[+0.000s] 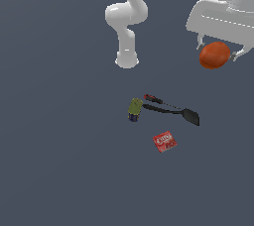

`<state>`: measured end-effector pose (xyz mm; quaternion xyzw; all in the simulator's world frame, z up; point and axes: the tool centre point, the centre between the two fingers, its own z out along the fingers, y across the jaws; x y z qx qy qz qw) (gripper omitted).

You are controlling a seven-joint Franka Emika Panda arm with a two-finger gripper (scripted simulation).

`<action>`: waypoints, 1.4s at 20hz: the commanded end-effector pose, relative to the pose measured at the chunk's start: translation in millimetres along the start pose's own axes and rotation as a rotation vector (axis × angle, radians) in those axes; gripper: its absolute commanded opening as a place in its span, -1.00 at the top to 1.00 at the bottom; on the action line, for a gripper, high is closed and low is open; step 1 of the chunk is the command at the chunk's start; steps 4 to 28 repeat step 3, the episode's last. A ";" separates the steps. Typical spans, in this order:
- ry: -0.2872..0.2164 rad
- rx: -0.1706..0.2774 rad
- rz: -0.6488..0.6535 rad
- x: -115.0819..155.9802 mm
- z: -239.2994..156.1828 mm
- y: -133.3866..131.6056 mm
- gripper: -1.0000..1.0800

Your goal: Pick up a designated object from a clutter of objects.

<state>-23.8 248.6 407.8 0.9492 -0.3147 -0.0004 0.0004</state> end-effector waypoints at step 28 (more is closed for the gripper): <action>0.001 0.001 0.000 0.5 -0.8 -0.6 1.00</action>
